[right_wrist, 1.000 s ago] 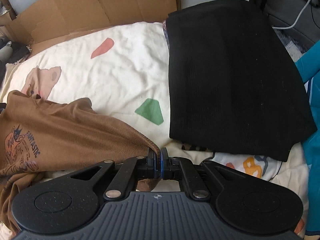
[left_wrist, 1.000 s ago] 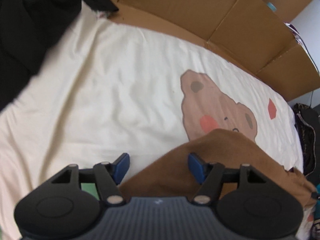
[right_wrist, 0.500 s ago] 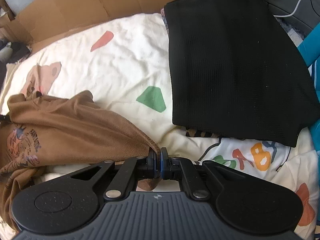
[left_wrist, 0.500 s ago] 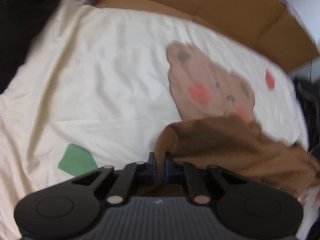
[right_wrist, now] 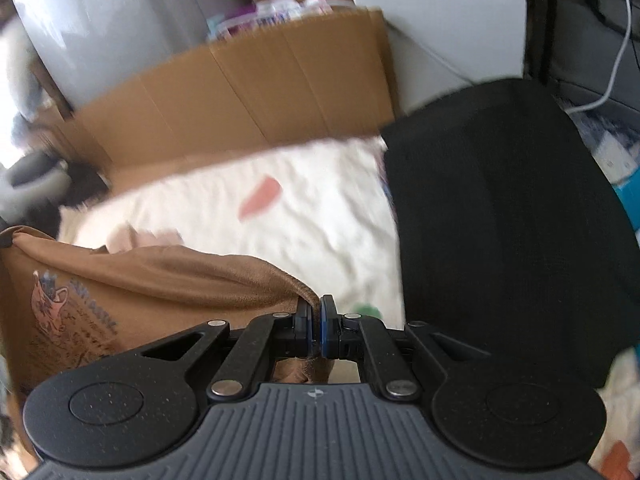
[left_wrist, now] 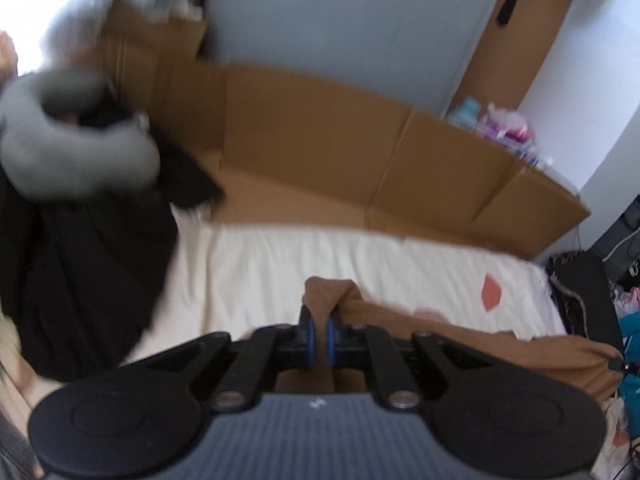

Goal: Fold clothes

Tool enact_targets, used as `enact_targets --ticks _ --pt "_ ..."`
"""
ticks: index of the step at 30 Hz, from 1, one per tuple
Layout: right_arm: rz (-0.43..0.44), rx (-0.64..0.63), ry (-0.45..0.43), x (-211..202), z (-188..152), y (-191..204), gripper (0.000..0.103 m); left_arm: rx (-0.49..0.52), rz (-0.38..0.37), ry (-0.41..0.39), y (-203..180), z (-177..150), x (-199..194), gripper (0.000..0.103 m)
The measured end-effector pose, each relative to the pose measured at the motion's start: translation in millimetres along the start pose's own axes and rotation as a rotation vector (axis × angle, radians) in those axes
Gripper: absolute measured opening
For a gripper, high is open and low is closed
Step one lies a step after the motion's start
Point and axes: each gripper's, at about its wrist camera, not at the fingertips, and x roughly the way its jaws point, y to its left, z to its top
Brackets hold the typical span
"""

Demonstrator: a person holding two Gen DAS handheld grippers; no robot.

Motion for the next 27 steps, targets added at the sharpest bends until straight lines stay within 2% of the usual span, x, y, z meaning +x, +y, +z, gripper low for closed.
enact_targets --ticks 3,6,13,18,22,27 --pt "0.021 -0.015 -0.036 -3.7 13.1 10.8 0.002 0.012 0.0 -0.035 -2.5 7.9 -17.9 0.007" --pt "0.019 -0.034 -0.031 3.2 15.0 15.3 0.002 -0.004 0.004 -0.014 0.6 -8.6 -17.1 0.007" --pt "-0.022 -0.024 0.069 27.6 -15.8 -1.9 0.002 -0.08 -0.013 0.123 11.8 -88.4 11.9 0.007" --pt "-0.045 -0.025 0.141 30.7 -41.5 -10.5 0.002 -0.141 -0.031 0.207 18.2 -137.0 25.4 0.007" --pt "-0.061 -0.014 0.195 30.6 -64.6 -18.5 0.002 -0.158 -0.052 0.288 15.5 -166.9 32.5 0.007" --pt "-0.084 0.001 0.232 32.2 -80.7 -29.5 0.002 -0.124 -0.08 0.416 3.2 -199.9 41.9 0.011"
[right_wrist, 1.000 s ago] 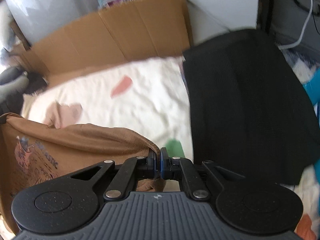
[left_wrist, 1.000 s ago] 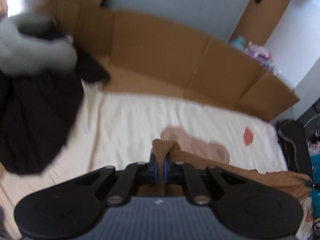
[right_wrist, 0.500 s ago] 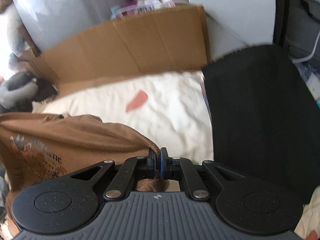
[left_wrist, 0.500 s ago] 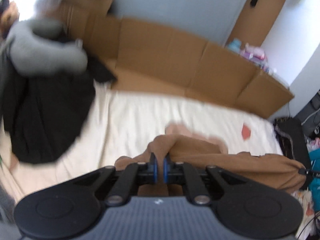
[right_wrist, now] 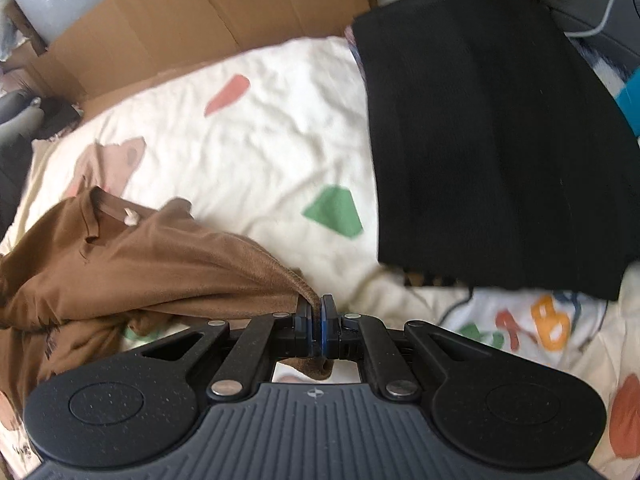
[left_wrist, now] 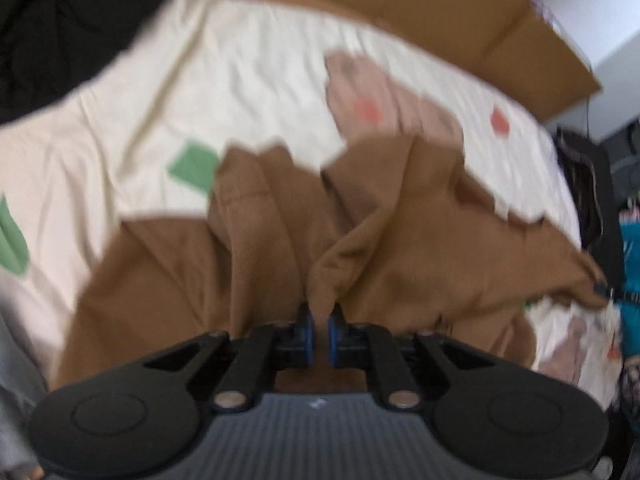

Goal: Fold clothes

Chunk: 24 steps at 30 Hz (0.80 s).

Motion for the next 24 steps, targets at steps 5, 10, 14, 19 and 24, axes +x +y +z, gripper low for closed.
enact_targets --ticks 5,10,14,19,24 --pt "-0.014 -0.003 0.017 5.4 -4.8 -2.9 0.002 0.014 0.0 0.019 1.0 -3.8 -19.4 0.013" --pt "-0.017 -0.007 0.023 8.3 -4.8 -1.8 0.002 0.056 0.03 -0.018 2.3 14.4 -54.1 0.014" --pt "-0.016 -0.008 0.025 9.0 -4.7 -2.0 0.002 0.095 0.046 -0.073 -2.5 43.8 -61.9 0.014" --pt "-0.016 -0.017 0.025 8.1 -6.4 -1.5 0.002 0.095 0.027 -0.104 -5.8 75.6 -42.7 0.03" --pt "-0.01 -0.017 0.026 7.9 -6.1 -2.8 0.002 0.118 -0.026 -0.093 -25.0 77.0 -10.6 0.05"
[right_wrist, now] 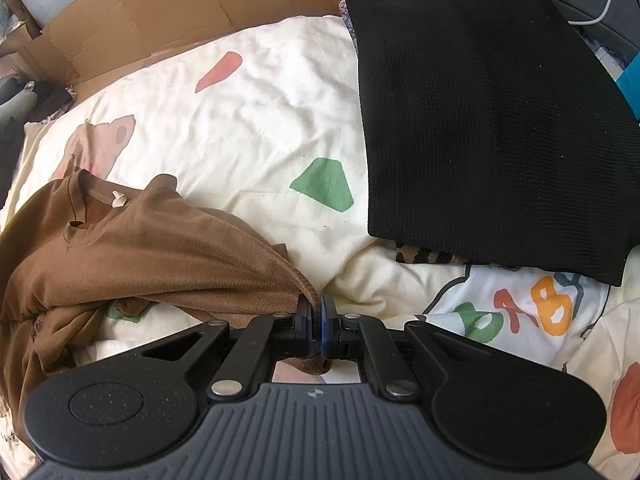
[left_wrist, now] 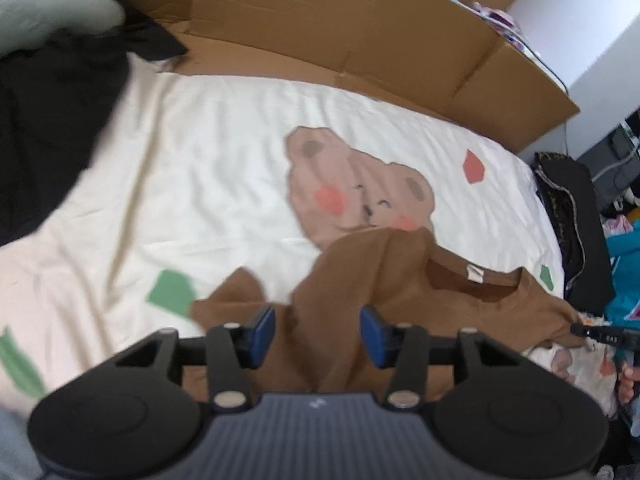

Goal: Fold clothes

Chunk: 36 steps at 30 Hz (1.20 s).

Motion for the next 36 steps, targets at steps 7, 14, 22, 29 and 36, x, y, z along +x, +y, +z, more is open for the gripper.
enact_targets --ticks 7,14,22,29,36 --pt "0.005 -0.007 0.002 -0.2 -0.7 -0.3 0.002 0.041 -0.009 0.063 -22.2 -12.0 26.1 0.003" --pt "0.009 -0.002 0.003 0.8 -2.9 -0.6 0.002 0.088 -0.083 0.038 -64.2 -18.9 8.5 0.003" --pt "0.012 -0.003 0.005 0.5 -4.5 -0.7 0.002 0.157 -0.163 0.107 -120.8 -59.9 43.8 0.004" --pt "0.01 -0.007 0.014 3.3 -5.8 -0.9 0.002 0.194 -0.167 0.22 -135.5 -93.3 85.2 0.009" --pt "0.013 -0.007 0.02 6.3 -7.6 -1.8 0.002 0.225 -0.187 0.242 -130.1 -87.8 63.6 0.028"
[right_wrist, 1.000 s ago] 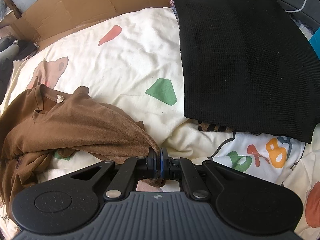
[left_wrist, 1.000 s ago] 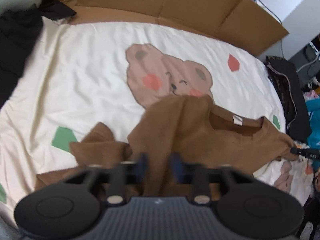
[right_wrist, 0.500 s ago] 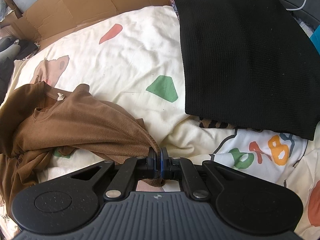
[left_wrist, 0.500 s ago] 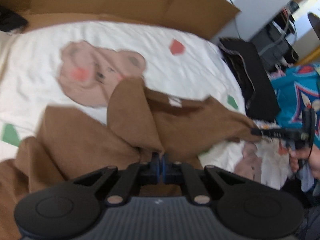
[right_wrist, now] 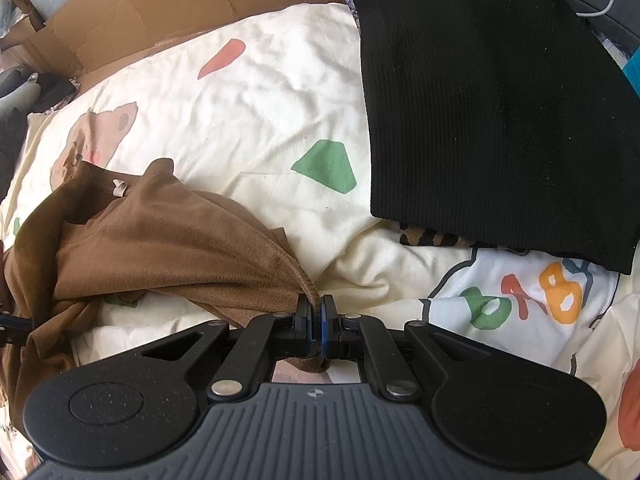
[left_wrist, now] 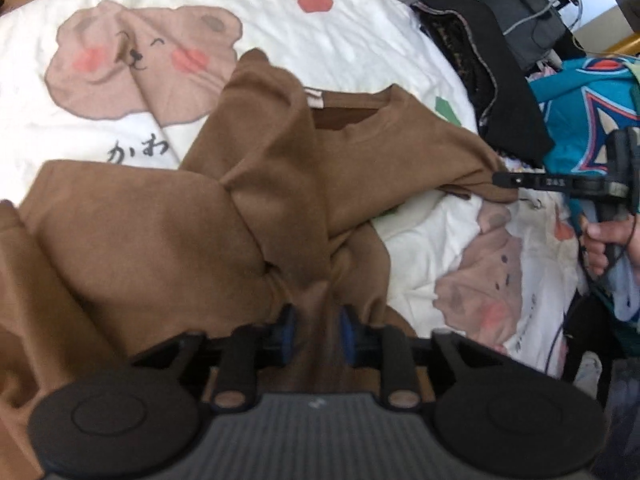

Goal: Fold clothes

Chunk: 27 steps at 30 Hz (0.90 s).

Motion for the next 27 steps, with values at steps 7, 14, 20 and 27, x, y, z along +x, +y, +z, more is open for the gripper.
enact_targets --ticks 7,14,20,27 --pt "0.002 0.001 -0.001 0.5 -1.1 -0.3 0.002 0.03 0.051 -0.053 9.1 15.8 -47.7 0.044" --pt "0.0 -0.007 0.002 1.3 -1.5 0.6 0.002 -0.002 0.153 -0.107 37.2 54.6 -53.9 0.06" --pt "0.0 -0.011 0.003 1.0 -1.9 0.1 0.002 -0.016 0.178 -0.032 44.1 69.1 -16.7 0.068" --pt "0.004 -0.015 0.005 1.2 -2.2 -0.7 0.002 -0.04 0.167 0.001 47.3 56.8 -9.7 0.008"
